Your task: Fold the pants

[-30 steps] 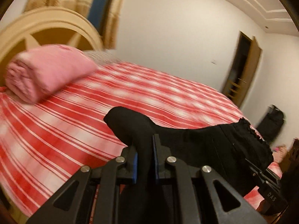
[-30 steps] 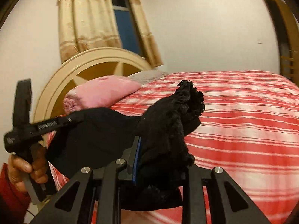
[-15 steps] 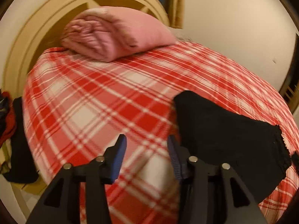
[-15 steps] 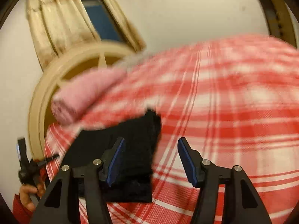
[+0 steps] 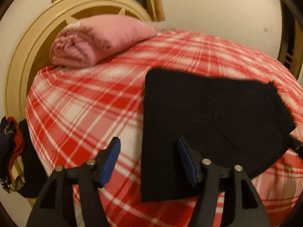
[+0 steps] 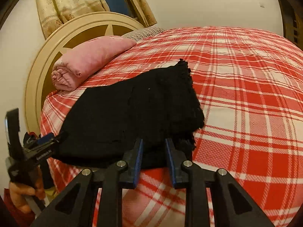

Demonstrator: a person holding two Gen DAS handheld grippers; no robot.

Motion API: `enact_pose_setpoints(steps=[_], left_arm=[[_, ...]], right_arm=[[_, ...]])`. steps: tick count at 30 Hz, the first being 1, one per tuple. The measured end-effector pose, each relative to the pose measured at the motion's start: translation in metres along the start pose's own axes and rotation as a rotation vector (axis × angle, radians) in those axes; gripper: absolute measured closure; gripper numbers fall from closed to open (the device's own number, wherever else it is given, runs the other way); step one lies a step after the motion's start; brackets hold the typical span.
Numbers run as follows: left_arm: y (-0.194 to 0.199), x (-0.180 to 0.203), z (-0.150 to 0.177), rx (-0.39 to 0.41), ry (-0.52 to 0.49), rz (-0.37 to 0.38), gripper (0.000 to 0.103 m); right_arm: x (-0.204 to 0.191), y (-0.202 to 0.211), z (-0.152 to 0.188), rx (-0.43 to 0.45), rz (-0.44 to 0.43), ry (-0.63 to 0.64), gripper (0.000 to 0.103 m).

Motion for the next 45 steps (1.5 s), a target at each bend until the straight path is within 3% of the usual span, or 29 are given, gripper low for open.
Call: enact_pose_setpoints(steps=[3,5,7,8,9,12,22,28,38,45], left_arm=[[0.015,-0.007,-0.002,0.018,0.038,0.022,0.026],[0.029,-0.007,-0.006,0.047,0.034,0.025,0.023],[0.045,-0.005,-0.011,0.078,0.014,0.016,0.016],[0.051,-0.004,-0.013,0.090,0.008,0.013,0.007],[0.058,-0.002,-0.015,0.106,0.001,0.010,0.002],[0.081,0.003,-0.019,0.155,-0.025,0.003,0.000],[0.134,0.022,-0.025,0.234,-0.078,0.037,0.000],[0.160,0.025,-0.034,0.285,-0.057,0.065,0.000],[0.184,0.033,-0.037,0.365,-0.098,0.028,0.000],[0.187,0.034,-0.036,0.363,-0.084,0.044,0.000]], right_arm=[[-0.002,0.025,-0.011,0.061,0.010,-0.019,0.077],[-0.010,0.046,-0.021,0.121,0.027,-0.014,0.068],[-0.020,0.063,-0.024,0.167,0.051,-0.013,0.036],[-0.024,0.070,-0.025,0.184,0.057,-0.012,0.033],[-0.029,0.077,-0.025,0.201,0.059,-0.009,0.033],[-0.042,0.095,-0.021,0.233,0.075,0.016,0.032],[-0.047,0.150,-0.018,0.345,0.171,0.040,0.032],[-0.051,0.178,-0.028,0.408,0.194,0.055,0.032],[-0.052,0.199,-0.031,0.454,0.201,0.045,0.031],[-0.054,0.200,-0.030,0.456,0.201,0.045,0.031]])
Point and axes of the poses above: each gripper's, at about its wrist camera, not at the fingertips, and y roughly against the way its jaws point, x to its right, z to its underside, the point moved 9 cm from there along -y, roughly the way its jaws point, and after that the axes turned 10 degrees about x, right-handed, at the moved point
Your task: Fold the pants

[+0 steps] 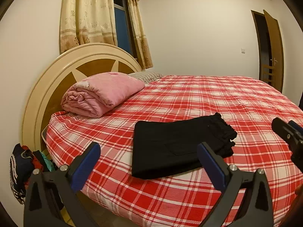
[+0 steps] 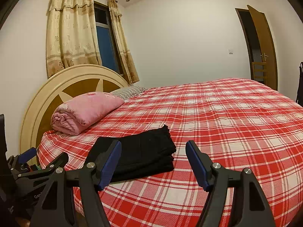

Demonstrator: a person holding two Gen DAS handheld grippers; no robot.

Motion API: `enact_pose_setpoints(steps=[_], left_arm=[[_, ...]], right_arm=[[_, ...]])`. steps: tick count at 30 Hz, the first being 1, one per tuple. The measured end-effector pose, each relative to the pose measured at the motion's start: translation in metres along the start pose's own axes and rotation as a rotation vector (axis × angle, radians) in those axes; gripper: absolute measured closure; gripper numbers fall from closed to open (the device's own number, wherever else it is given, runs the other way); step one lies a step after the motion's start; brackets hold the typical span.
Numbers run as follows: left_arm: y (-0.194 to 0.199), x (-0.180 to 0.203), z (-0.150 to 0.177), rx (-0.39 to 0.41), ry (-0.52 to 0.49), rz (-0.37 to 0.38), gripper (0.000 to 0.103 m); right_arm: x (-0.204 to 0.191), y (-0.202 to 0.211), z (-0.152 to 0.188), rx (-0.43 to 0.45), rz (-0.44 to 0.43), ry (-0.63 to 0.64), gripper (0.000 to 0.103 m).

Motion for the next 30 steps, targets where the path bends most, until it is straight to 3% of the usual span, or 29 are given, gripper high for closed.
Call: enact_pose_setpoints(steps=[30], left_arm=[[-0.0023,-0.0001,0.0043,-0.030,0.006,0.002,0.000]], right_arm=[[0.0009,0.0019,-0.0009,0.004,-0.003,0.001,0.031]])
Point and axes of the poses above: each gripper's, at about its wrist camera, not at the fingertips, and y roughly against the way its jaws point, x to its right, z to its underside, the point moved 9 cm from there along -y, roughly the way its jaws point, and after that the axes turned 10 degrees about x, right-handed, at the moved point
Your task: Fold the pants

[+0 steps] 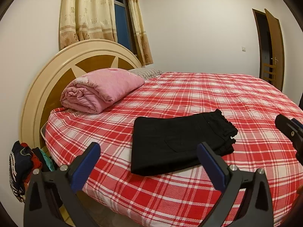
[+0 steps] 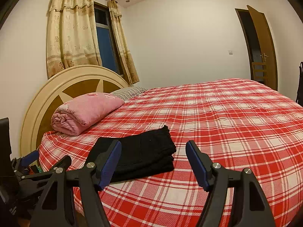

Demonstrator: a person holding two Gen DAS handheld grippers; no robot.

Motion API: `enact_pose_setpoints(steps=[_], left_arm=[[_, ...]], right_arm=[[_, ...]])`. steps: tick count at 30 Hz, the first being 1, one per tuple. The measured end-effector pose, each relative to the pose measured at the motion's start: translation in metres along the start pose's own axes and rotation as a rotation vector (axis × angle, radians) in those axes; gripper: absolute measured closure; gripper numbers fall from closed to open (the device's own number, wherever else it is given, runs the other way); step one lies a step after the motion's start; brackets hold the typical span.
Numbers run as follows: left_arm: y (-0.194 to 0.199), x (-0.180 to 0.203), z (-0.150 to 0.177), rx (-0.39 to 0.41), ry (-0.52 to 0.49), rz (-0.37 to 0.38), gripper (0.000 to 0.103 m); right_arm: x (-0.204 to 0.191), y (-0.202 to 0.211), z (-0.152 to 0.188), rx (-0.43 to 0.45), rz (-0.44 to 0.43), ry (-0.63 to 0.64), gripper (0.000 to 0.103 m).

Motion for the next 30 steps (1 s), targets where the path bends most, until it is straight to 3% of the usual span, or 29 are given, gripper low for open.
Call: enact_pose_setpoints(steps=[30], left_arm=[[-0.0005,0.0007,0.0023,-0.012,0.007,0.000,0.000]], right_arm=[[-0.0042,-0.0010,0.0007,-0.009,-0.007,-0.007,0.031]])
Point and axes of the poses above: each gripper's, at about its wrist camera, not at the fingertips, and y roughly against the way its jaws point, x to its right, z to its underside, the point moved 9 cm from there along -y, roughly the way its jaws point, and after that the axes turned 10 degrees about x, right-handed, at the moved point
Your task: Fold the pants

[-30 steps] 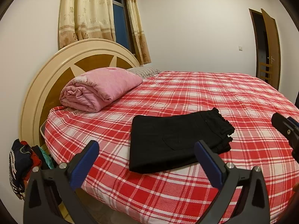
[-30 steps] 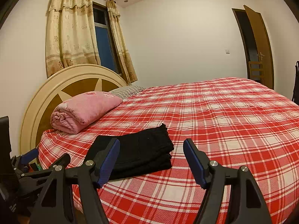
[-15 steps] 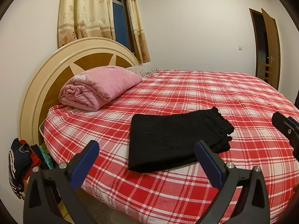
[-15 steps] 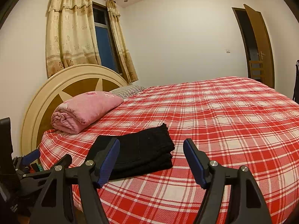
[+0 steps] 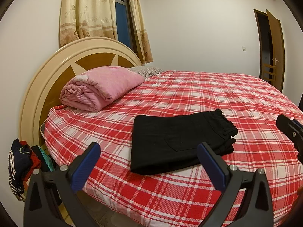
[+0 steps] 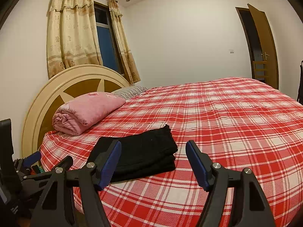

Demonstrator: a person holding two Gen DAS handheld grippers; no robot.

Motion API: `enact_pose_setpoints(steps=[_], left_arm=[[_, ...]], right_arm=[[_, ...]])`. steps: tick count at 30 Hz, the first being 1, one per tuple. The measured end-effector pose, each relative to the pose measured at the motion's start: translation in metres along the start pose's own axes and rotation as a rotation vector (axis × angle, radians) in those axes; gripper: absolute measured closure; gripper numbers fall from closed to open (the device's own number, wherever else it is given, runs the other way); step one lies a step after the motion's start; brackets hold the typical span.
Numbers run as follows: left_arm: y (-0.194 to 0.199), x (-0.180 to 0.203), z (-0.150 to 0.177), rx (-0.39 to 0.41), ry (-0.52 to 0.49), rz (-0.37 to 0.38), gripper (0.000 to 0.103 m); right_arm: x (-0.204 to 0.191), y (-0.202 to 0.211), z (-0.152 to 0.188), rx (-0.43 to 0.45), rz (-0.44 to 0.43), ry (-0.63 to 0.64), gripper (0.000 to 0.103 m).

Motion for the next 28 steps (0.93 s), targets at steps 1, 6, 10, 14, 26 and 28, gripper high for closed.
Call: enact_pose_setpoints(steps=[1,6,10,14,26,28], left_arm=[[0.0000,-0.0003,-0.0002,0.001,0.000,-0.001,0.000],[-0.0006,-0.0019,0.0014,-0.006,0.006,-0.006,0.000],[-0.0005,-0.0023,0.0020,-0.008,0.006,-0.007,0.000],[-0.0003,-0.0035,0.0010,-0.007,0.007,-0.004,0.000],[-0.0080,-0.0032,0.0078,-0.053,0.043,0.003,0.000],[-0.0092,-0.0031,0.0086,-0.057,0.041,-0.001,0.000]], right_arm=[[-0.0001,-0.0004,0.0003,-0.002,0.000,-0.002,0.031],[0.0001,-0.0004,0.0010,-0.001,0.001,-0.006,0.031],[0.0019,0.0000,0.0020,0.000,0.002,-0.010,0.031],[0.0025,0.0002,0.0024,0.000,0.002,-0.011,0.031],[0.0052,-0.0007,0.0039,-0.004,0.011,-0.018,0.031],[0.0055,-0.0011,0.0041,-0.004,0.012,-0.021,0.031]])
Point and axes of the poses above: each gripper's, at about its wrist camera, not at the fingertips, and y roughly against the way its jaws point, x to its right, z to its underside, the point moved 9 cm from there along -y, roughly the way its jaws point, and after that the axes turned 10 degrees about x, right-handed, at the moved point
